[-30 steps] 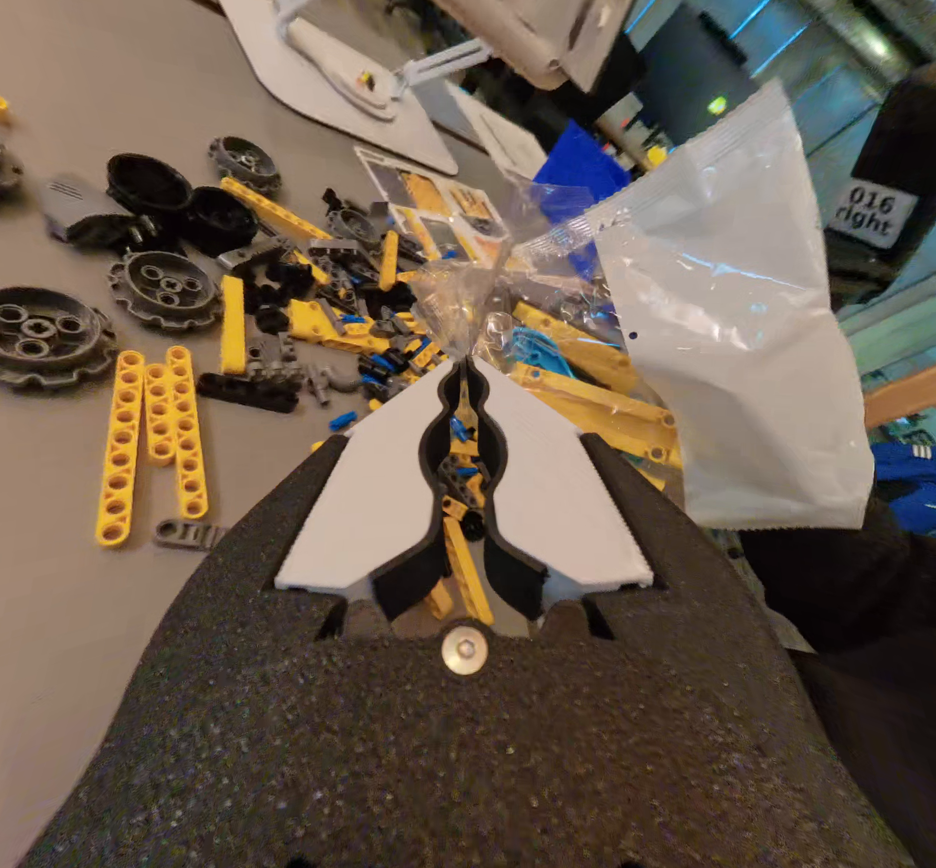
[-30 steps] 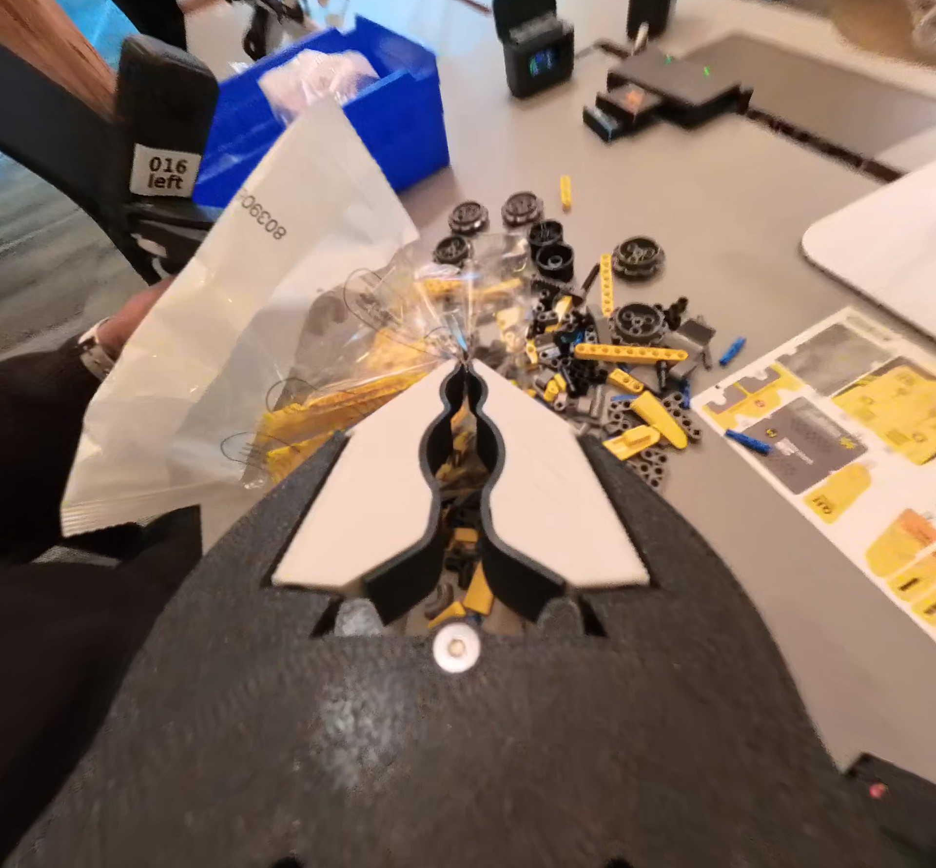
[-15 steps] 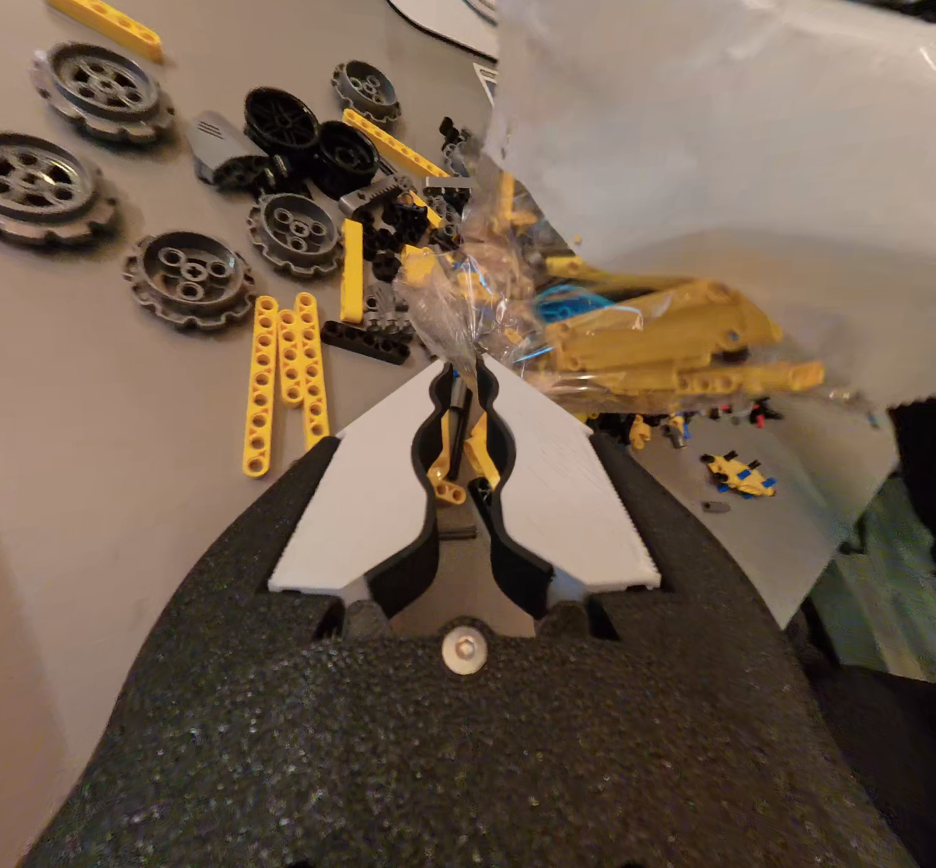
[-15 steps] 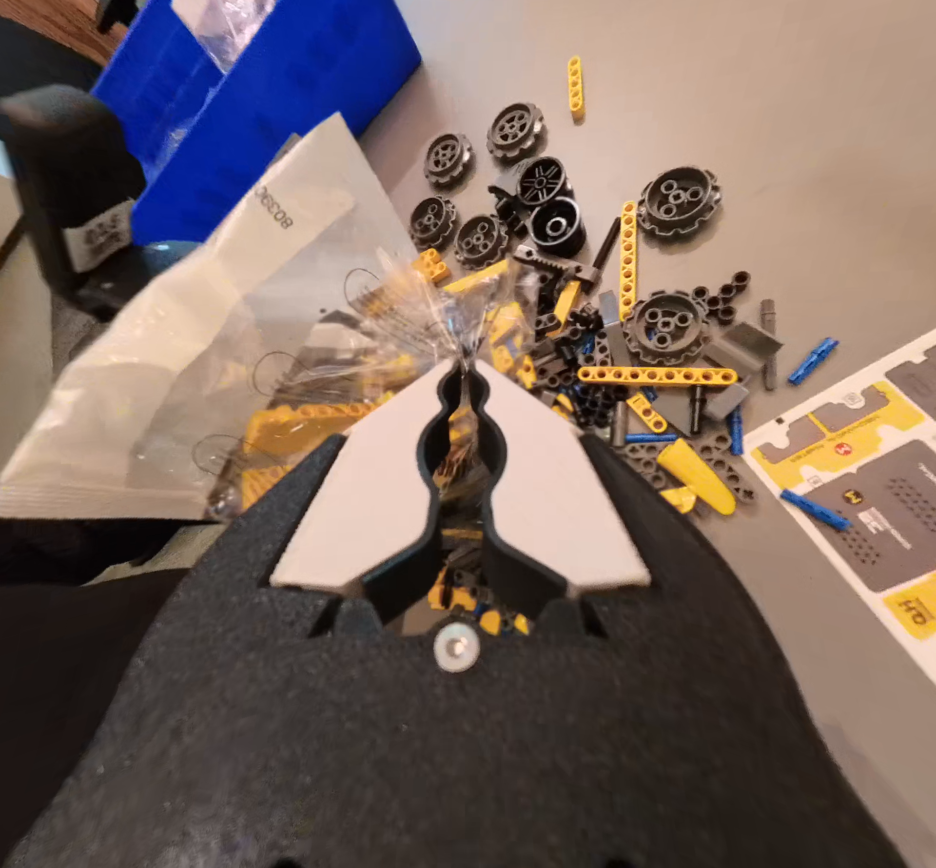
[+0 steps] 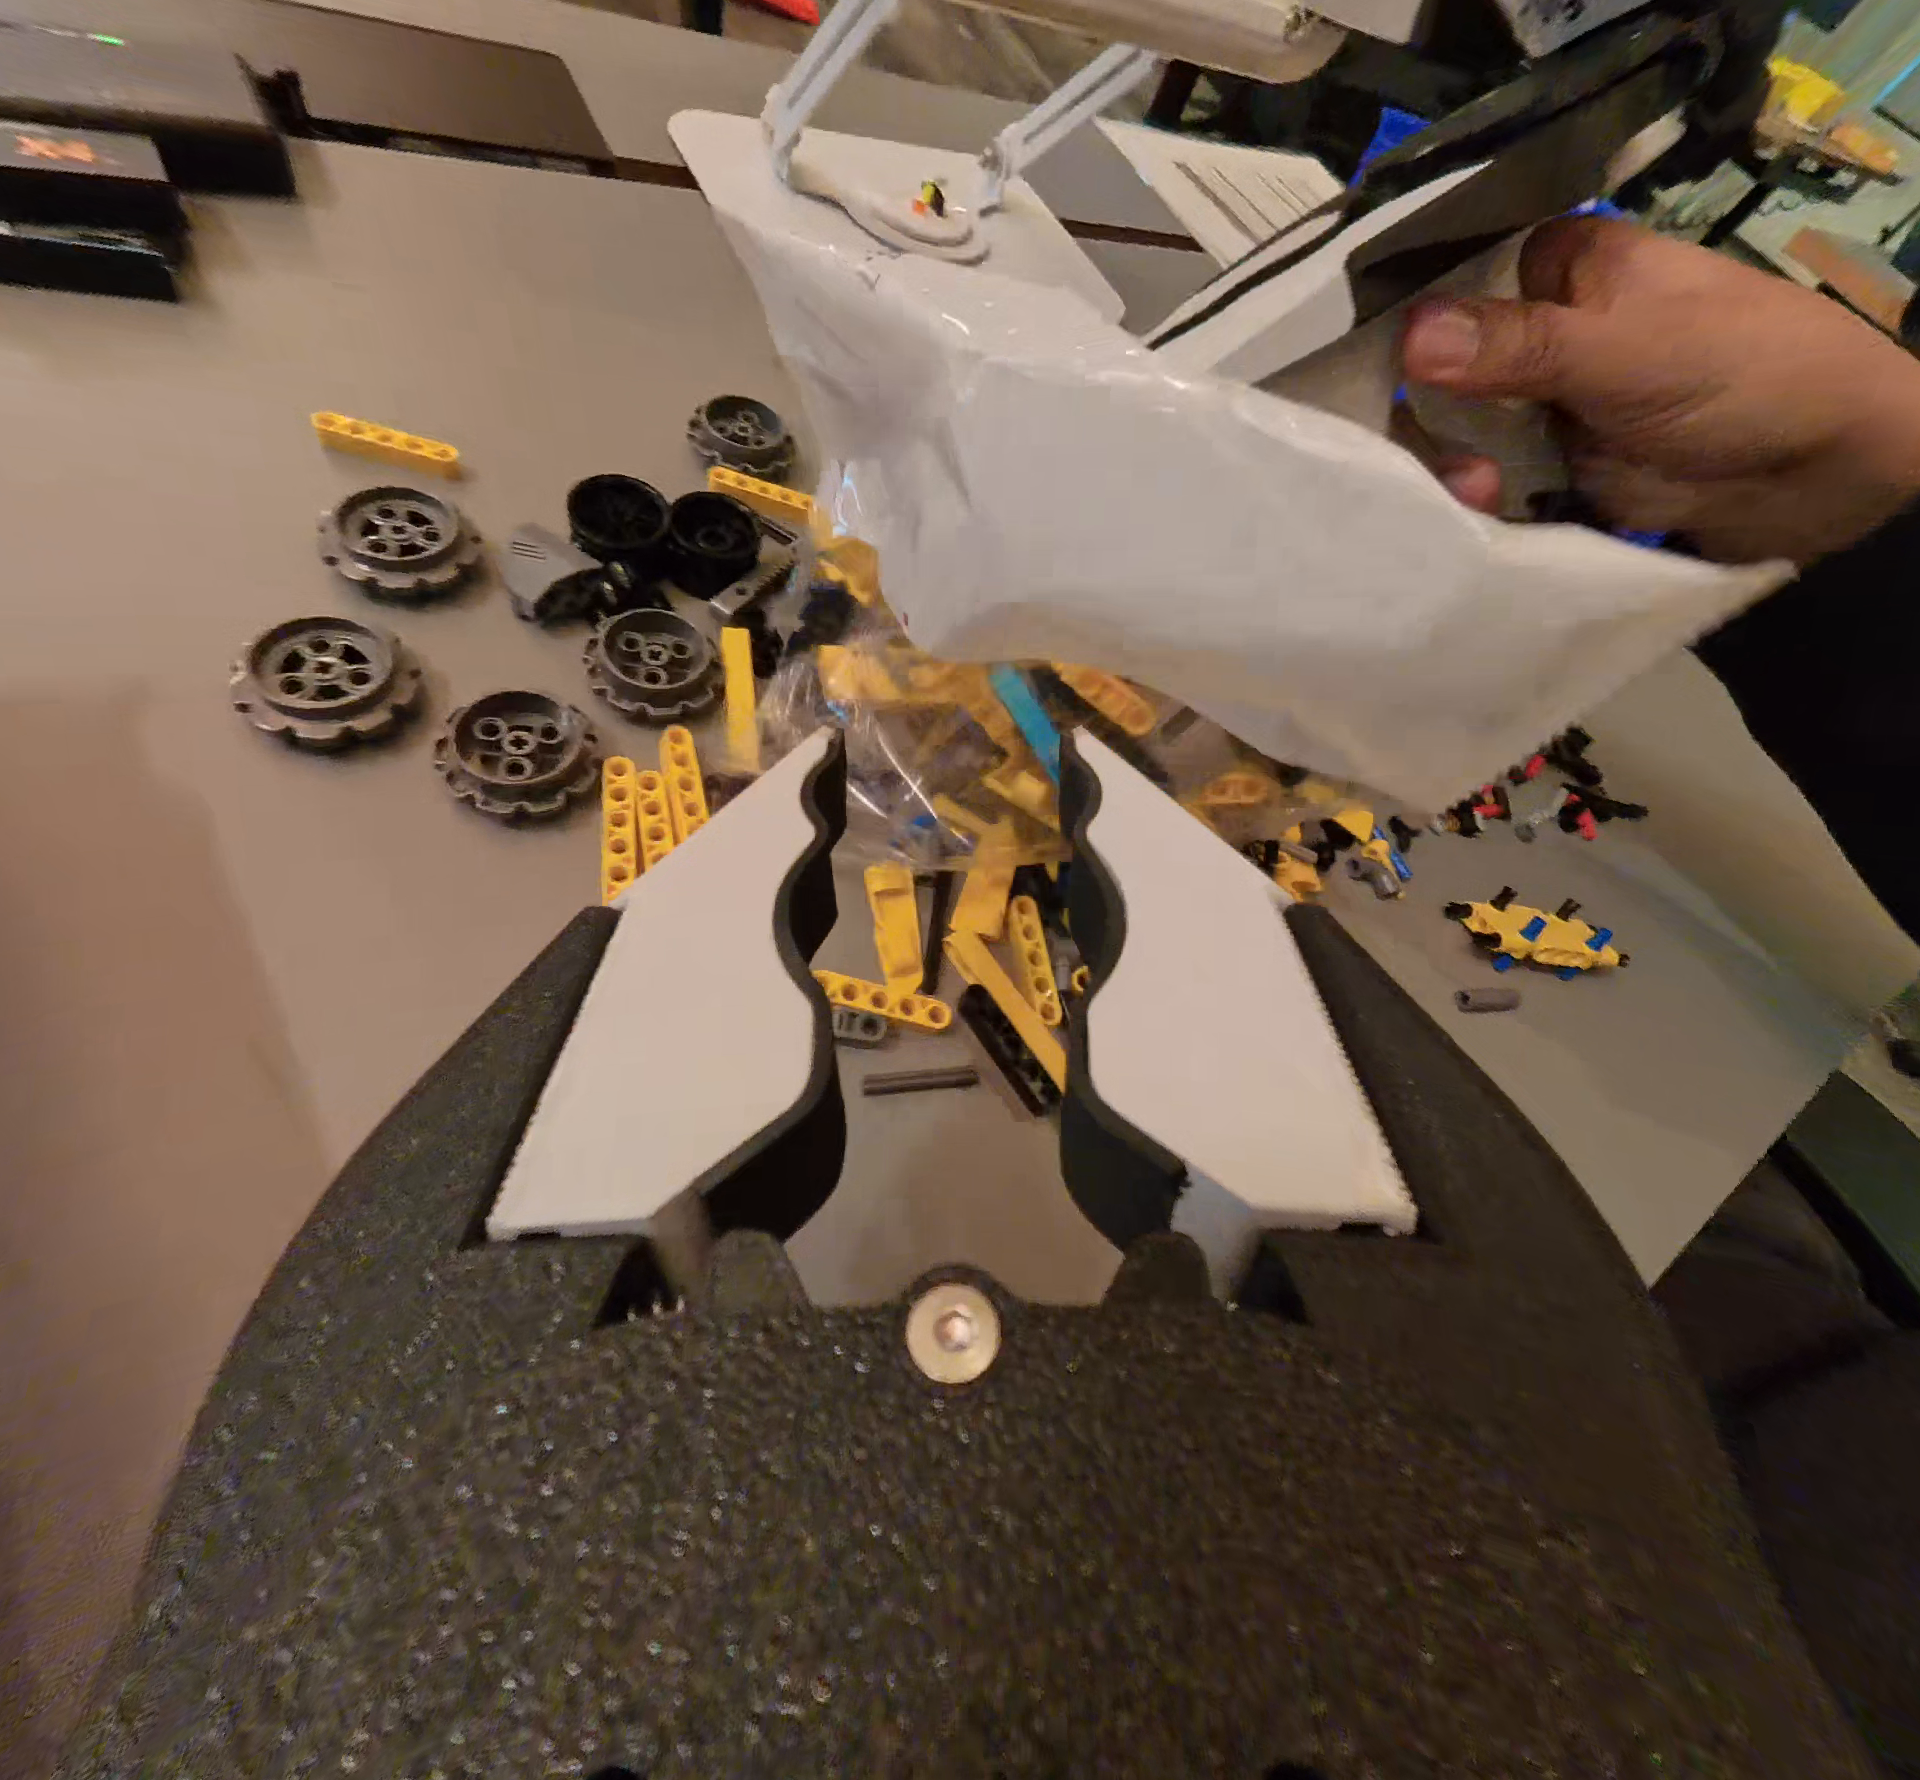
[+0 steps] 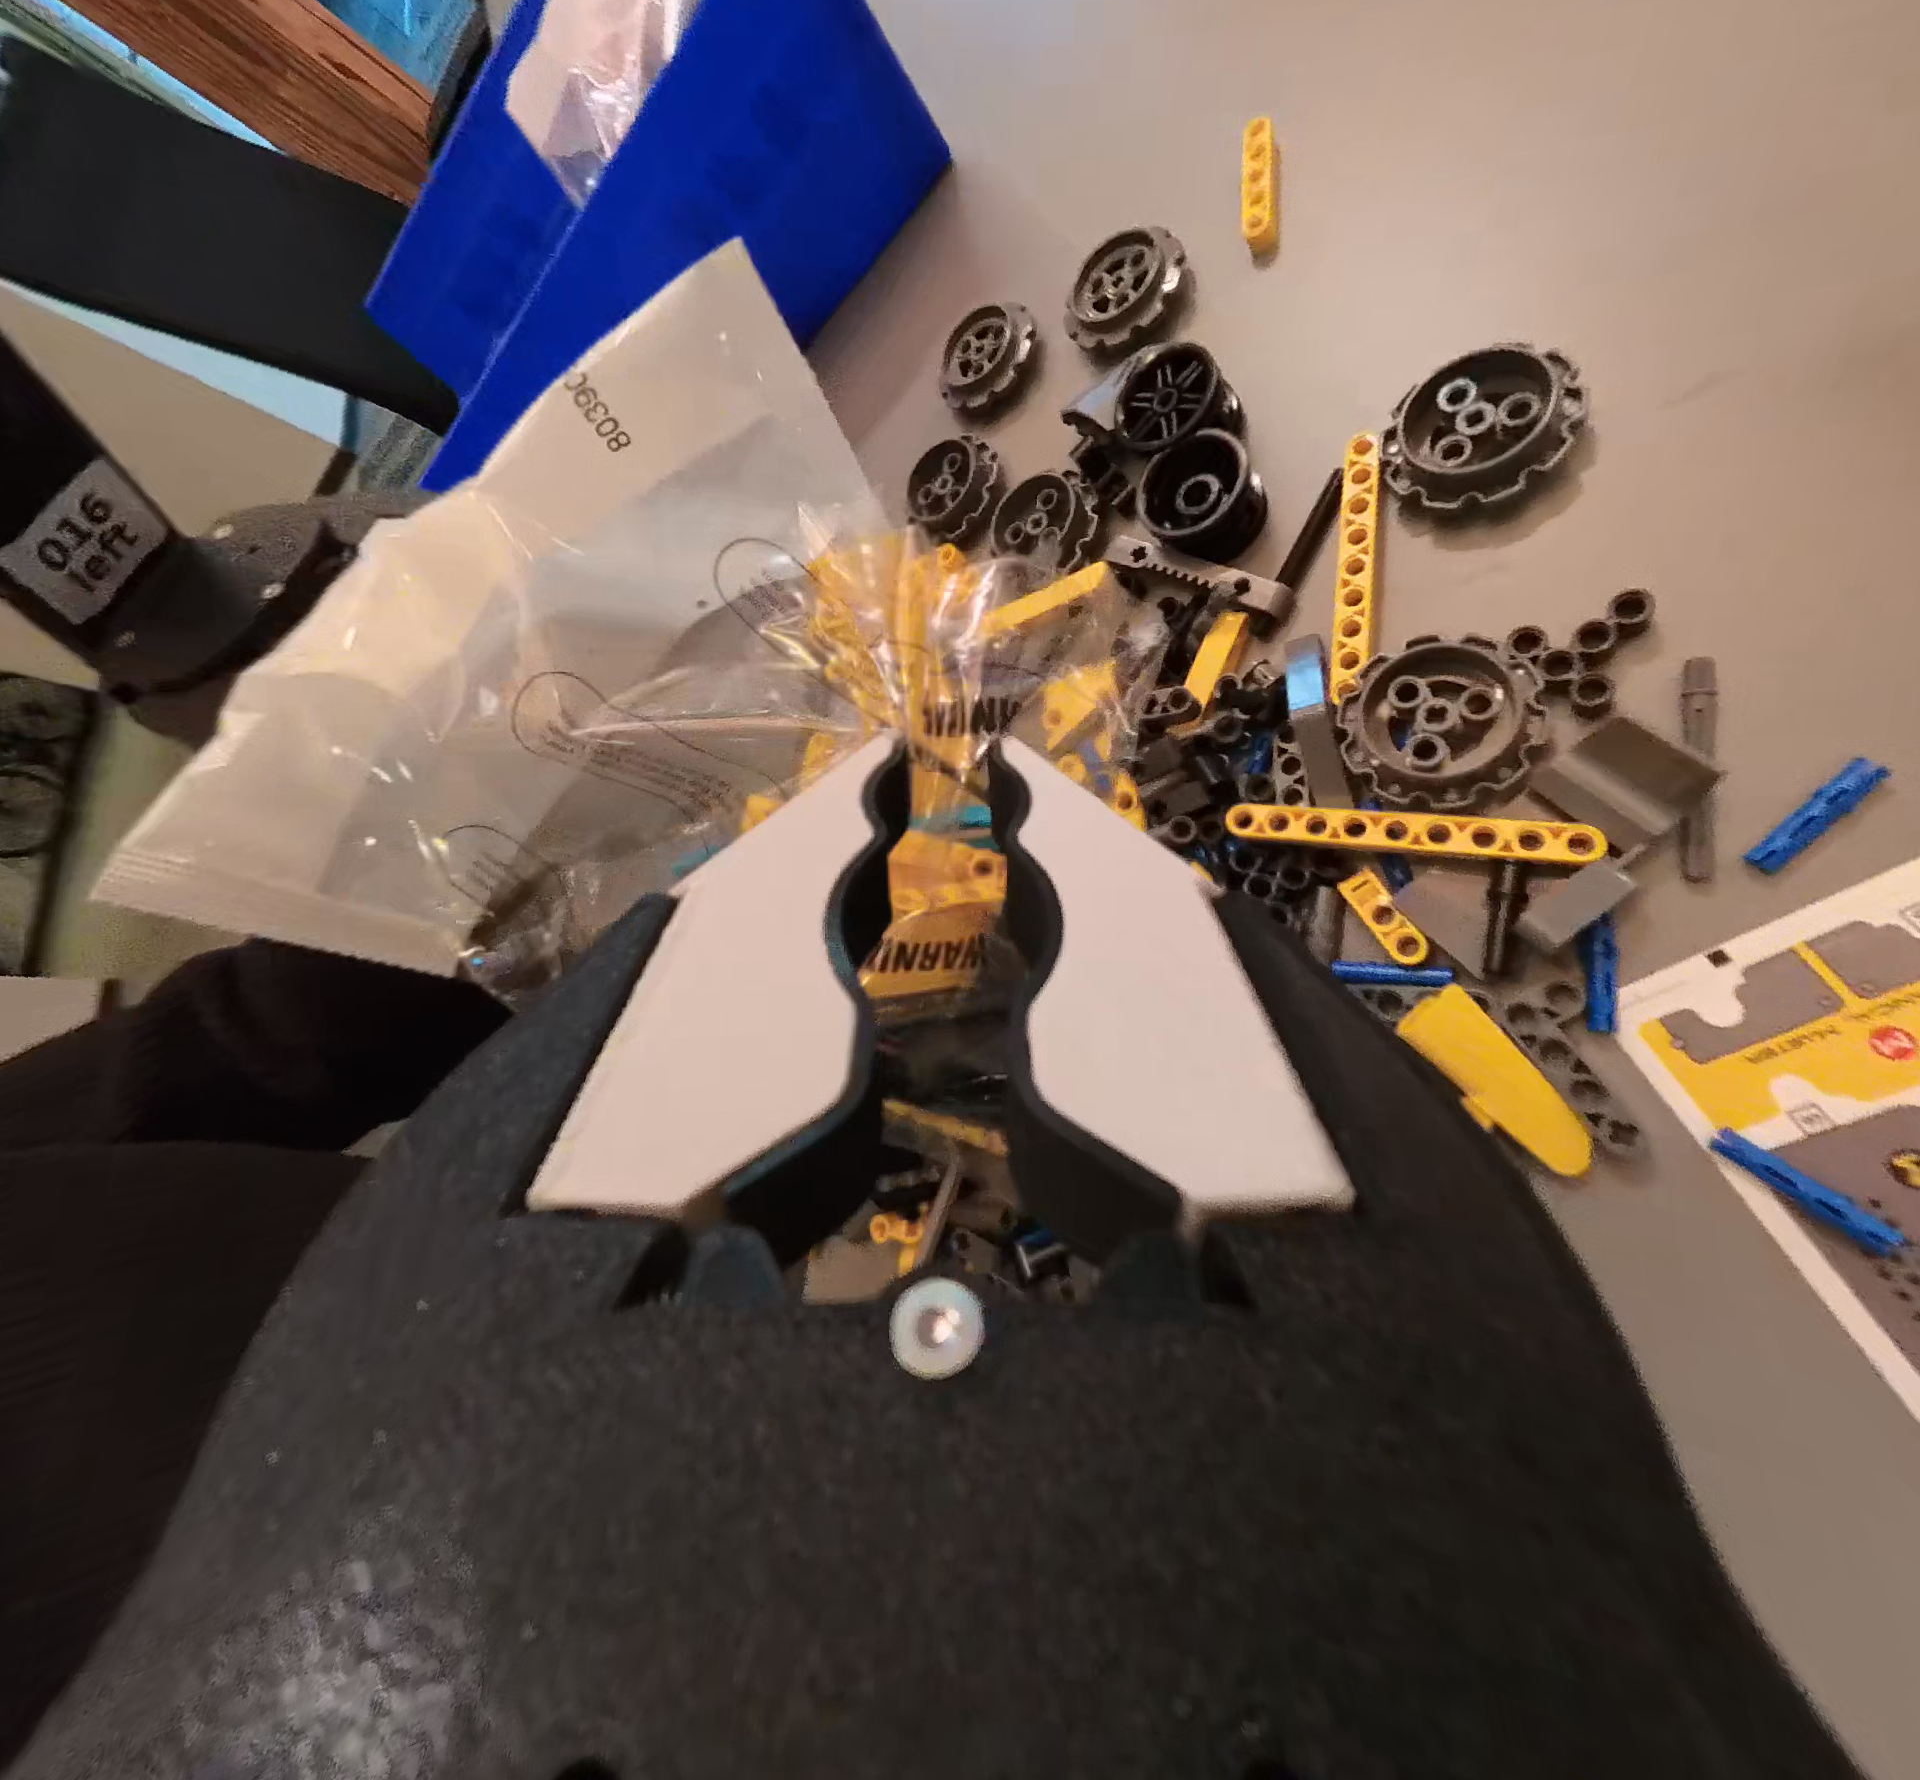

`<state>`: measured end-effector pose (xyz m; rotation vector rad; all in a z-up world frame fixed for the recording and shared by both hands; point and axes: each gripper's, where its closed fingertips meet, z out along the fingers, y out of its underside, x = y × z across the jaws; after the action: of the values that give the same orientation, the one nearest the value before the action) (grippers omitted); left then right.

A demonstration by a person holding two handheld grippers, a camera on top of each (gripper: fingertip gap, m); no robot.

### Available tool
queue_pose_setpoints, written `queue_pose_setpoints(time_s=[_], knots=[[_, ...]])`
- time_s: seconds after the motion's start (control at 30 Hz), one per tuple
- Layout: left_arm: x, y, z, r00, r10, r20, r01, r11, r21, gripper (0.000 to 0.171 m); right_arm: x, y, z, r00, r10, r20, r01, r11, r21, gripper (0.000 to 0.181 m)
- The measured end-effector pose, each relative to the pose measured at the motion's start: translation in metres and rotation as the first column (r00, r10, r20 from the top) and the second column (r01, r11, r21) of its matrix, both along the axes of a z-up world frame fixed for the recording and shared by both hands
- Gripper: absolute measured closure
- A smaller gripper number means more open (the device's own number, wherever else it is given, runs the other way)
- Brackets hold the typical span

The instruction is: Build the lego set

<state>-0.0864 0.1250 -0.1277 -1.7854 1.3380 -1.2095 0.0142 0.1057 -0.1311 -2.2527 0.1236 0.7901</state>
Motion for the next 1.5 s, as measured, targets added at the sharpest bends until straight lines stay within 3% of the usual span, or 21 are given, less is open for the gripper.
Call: queue_pose_setpoints(time_s=[0.17, 0.23, 0.3, 0.4, 0.47, 0.53, 0.6, 0.67, 0.77, 0.87, 1.03, 1.13, 1.23, 1.33, 1.5], knots=[[0.012, 0.01, -0.019, 0.992, 0.107, -0.074, -0.098, 0.989, 0.113, 0.126, 0.002, -0.024, 0.002, 0.989, -0.006, 0.149, -0.008, 0.996, 0.093, 0.165], [0.018, -0.001, -0.024, 0.993, 0.073, -0.094, -0.065, 0.994, 0.085, 0.126, 0.0, -0.027, -0.001, 0.991, -0.001, 0.136, -0.009, 0.998, 0.07, 0.158], [0.018, -0.012, -0.018, 0.996, 0.034, -0.084, -0.028, 0.997, 0.071, 0.126, 0.004, -0.023, -0.002, 0.993, -0.019, 0.116, 0.013, 0.999, 0.047, 0.145], [0.009, -0.012, 0.004, 1.0, 0.012, -0.015, -0.008, 0.977, 0.211, 0.125, 0.005, -0.014, 0.006, 0.999, -0.027, 0.03, 0.025, 0.998, 0.061, 0.145], [0.001, -0.01, 0.028, 0.996, -0.016, 0.085, -0.019, 0.921, 0.39, 0.123, 0.004, -0.01, 0.005, 1.0, -0.02, -0.019, 0.021, 0.998, 0.057, 0.145], [-0.011, -0.019, 0.045, 0.984, -0.098, 0.147, -0.005, 0.816, 0.578, 0.12, 0.005, -0.008, -0.001, 0.999, -0.023, -0.033, 0.024, 0.999, 0.041, 0.145], [-0.02, -0.031, 0.058, 0.964, -0.172, 0.204, -0.016, 0.726, 0.687, 0.115, 0.006, -0.005, -0.007, 0.998, -0.021, -0.055, 0.022, 1.0, 0.021, 0.145], [-0.023, -0.049, 0.059, 0.943, -0.259, 0.209, 0.044, 0.72, 0.693, 0.115, 0.005, -0.002, -0.011, 0.997, -0.019, -0.081, 0.02, 1.0, 0.013, 0.144], [-0.023, -0.065, 0.041, 0.934, -0.342, 0.101, 0.178, 0.694, 0.698, 0.115, 0.003, 0.002, -0.012, 0.994, -0.019, -0.106, 0.021, 1.0, 0.017, 0.144], [-0.02, -0.073, 0.033, 0.931, -0.362, 0.042, 0.19, 0.58, 0.792, 0.116, 0.0, 0.003, -0.014, 0.995, -0.007, -0.104, 0.008, 1.0, 0.011, 0.143], [-0.006, -0.079, 0.039, 0.952, -0.299, 0.062, 0.069, 0.408, 0.911, 0.117, -0.008, 0.003, -0.016, 0.997, 0.013, -0.078, -0.013, 1.0, 0.001, 0.142], [0.001, -0.084, 0.045, 0.94, -0.305, 0.151, -0.026, 0.38, 0.925, 0.117, -0.014, 0.005, -0.019, 0.999, 0.015, -0.052, -0.015, 1.0, -0.001, 0.141], [0.005, -0.089, 0.043, 0.934, -0.316, 0.164, -0.025, 0.399, 0.916, 0.119, -0.023, 0.005, -0.027, 0.999, 0.024, -0.041, -0.025, 0.999, -0.023, 0.141], [0.007, -0.08, 0.049, 0.945, -0.261, 0.196, -0.081, 0.394, 0.915, 0.169, -0.029, 0.007, -0.03, 0.999, 0.042, -0.024, -0.042, 0.999, -0.029, 0.138], [0.007, -0.074, 0.047, 0.953, -0.246, 0.176, -0.048, 0.452, 0.891, 0.171, -0.031, 0.002, -0.003, 0.998, 0.064, -0.025, -0.062, 0.995, 0.08, 0.113]])
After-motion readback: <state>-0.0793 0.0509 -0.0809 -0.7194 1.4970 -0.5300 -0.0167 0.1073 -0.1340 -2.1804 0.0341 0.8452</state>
